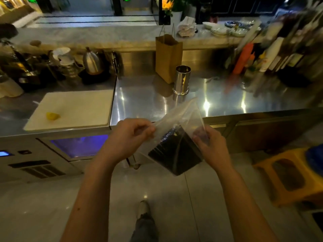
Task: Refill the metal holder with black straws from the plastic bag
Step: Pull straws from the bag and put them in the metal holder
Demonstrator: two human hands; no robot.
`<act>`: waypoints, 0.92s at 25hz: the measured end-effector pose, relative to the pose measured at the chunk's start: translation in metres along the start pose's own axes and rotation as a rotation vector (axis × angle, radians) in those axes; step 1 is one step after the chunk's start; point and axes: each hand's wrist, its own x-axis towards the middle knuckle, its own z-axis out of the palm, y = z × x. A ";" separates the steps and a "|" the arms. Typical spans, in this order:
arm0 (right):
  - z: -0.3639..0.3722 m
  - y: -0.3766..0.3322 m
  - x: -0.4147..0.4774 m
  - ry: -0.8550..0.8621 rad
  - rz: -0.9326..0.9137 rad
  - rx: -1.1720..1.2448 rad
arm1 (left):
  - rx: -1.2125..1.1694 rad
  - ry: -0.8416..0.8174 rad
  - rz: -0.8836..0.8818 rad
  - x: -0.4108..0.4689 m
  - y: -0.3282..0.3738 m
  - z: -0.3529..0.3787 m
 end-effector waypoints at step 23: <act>0.001 -0.022 0.267 -0.052 0.085 0.307 | -0.280 -0.202 -0.093 0.292 -0.039 0.062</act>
